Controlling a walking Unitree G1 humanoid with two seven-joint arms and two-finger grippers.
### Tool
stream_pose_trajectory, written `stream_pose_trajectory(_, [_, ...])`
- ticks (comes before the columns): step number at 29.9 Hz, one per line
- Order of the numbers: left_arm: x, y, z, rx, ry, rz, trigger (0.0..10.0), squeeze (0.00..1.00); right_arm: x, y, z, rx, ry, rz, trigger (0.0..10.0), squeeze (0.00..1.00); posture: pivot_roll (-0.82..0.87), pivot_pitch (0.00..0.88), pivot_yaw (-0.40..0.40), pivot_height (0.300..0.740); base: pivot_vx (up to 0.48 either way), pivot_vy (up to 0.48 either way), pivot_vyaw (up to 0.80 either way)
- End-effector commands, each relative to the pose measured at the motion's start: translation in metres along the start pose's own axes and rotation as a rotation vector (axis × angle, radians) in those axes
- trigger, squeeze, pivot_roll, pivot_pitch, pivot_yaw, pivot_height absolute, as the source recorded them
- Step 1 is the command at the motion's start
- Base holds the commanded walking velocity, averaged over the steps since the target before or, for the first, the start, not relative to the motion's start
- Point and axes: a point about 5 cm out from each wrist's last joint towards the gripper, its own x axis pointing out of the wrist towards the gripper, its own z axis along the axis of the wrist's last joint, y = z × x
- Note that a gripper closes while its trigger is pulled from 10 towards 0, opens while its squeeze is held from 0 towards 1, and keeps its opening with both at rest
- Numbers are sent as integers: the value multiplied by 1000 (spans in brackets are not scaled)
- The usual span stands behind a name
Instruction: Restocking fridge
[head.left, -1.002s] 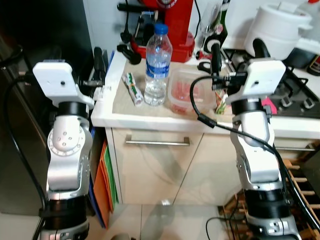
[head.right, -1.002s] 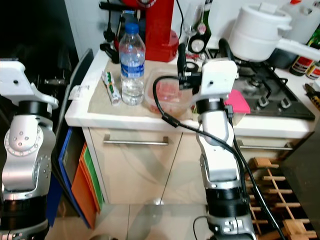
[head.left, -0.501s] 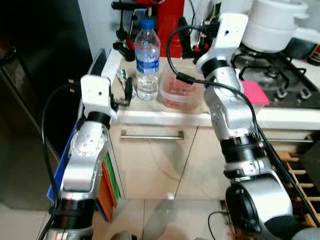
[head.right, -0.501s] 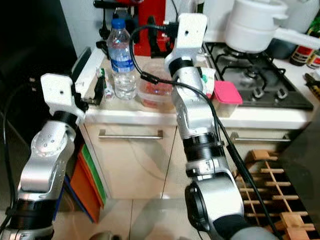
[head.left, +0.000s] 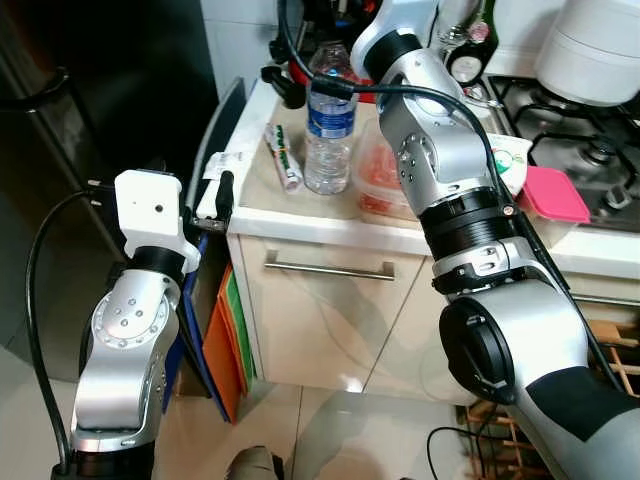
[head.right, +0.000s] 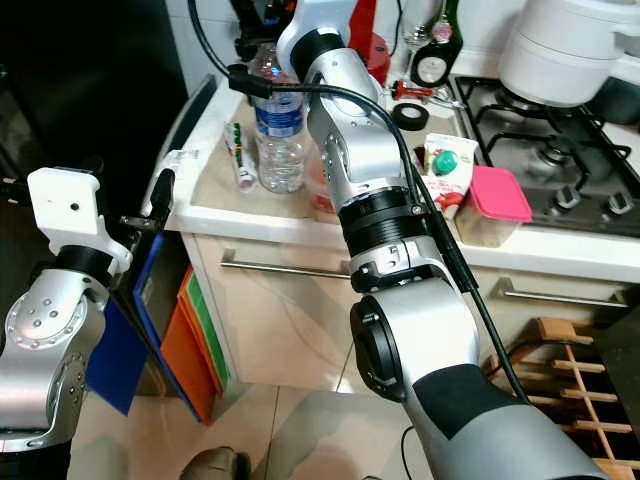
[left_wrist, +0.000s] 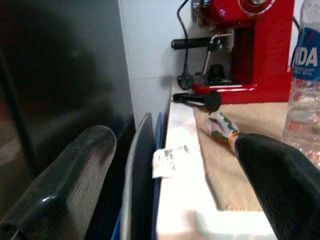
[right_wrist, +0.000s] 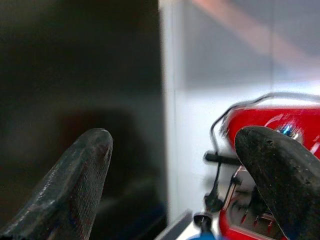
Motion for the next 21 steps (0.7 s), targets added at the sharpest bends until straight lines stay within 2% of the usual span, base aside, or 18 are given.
stream_pose_trajectory(1, [-1,-2,3,-3,4,-29,10000,0,5,-1,5,-1,4,18,10000,0,316,58,-8,732,0,0,0])
stream_pose_trajectory(7, [0,-1,3,-9,16,-41,10000,0,6,-4,-1,4,51,3,10000,0,302,60,-2,732,0,0,0])
stream_pose_trajectory(14, [3,-3,2,-29,30,-43,10000,0,6,-15,-6,-19,113,-73,10000,0,283,62,-4,732,0,0,0])
stream_pose_trajectory(17, [4,-3,2,-37,36,-38,10000,0,7,-16,-9,-10,143,-72,10000,0,280,62,-4,732,0,0,0])
stream_pose_trajectory(21, [6,-2,0,-56,47,-25,10000,0,7,-14,-15,51,197,-59,10000,0,278,60,-5,732,0,0,0])
